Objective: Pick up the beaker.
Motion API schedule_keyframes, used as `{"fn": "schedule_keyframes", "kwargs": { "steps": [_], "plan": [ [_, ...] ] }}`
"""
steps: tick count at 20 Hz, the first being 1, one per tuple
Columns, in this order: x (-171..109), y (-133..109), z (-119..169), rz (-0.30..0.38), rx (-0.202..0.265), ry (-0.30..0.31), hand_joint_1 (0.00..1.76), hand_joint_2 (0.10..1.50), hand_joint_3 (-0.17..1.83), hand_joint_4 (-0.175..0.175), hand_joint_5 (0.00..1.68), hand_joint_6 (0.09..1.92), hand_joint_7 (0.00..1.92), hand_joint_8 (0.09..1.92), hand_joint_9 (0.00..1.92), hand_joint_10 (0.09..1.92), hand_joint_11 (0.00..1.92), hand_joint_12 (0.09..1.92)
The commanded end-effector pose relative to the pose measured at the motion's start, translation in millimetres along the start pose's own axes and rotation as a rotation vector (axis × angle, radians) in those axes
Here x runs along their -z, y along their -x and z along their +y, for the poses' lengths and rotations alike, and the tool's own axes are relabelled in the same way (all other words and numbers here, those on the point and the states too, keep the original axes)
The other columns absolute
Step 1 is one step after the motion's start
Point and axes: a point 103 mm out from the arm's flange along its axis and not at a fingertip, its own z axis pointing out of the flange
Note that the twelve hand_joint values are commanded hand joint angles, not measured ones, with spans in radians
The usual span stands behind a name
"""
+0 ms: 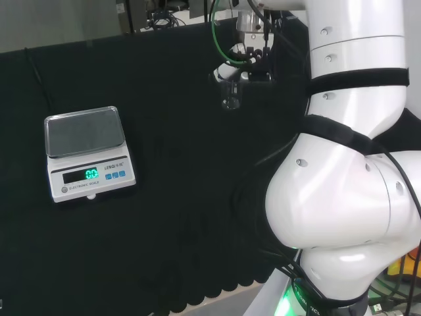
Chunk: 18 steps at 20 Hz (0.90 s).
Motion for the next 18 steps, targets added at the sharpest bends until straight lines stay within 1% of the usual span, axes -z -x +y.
{"fn": "schedule_keyframes", "kwargs": {
  "steps": [1, 8, 11, 12, 14, 16, 18],
  "plan": [
    [-14.2, 11.2, 9.5, -0.012, -0.029, -0.029, 0.45, 0.71, 0.18, 0.003, 0.00, 0.09, 0.00, 0.49, 0.12, 0.85, 0.00, 1.49],
    [-25.7, 6.6, 16.6, -0.030, -0.030, -0.047, 0.45, 0.71, 0.17, 0.004, 0.00, 0.09, 0.00, 0.50, 0.12, 0.85, 0.00, 1.49],
    [-25.3, 6.1, 16.3, -0.025, -0.028, -0.036, 0.48, 0.73, 0.17, 0.006, 0.00, 0.09, 0.00, 0.52, 0.13, 0.86, 0.00, 1.51],
    [-25.6, 5.6, 16.4, -0.023, -0.026, -0.026, 0.50, 0.73, 0.18, 0.009, 0.01, 0.09, 0.00, 0.56, 0.16, 0.85, 0.01, 1.52],
    [-26.7, 4.1, 16.2, -0.023, -0.027, 0.010, 0.58, 0.75, 0.20, 0.017, 0.05, 0.09, 0.04, 0.65, 0.25, 0.84, 0.09, 1.51],
    [-28.8, 1.4, 17.5, -0.034, -0.032, 0.037, 0.67, 0.76, 0.25, 0.027, 0.16, 0.09, 0.14, 0.72, 0.40, 0.80, 0.25, 1.44],
    [-30.4, -2.3, 20.3, -0.042, -0.038, 0.054, 0.77, 0.74, 0.39, 0.033, 0.28, 0.09, 0.27, 0.77, 0.57, 0.73, 0.40, 1.37]
  ]
}}
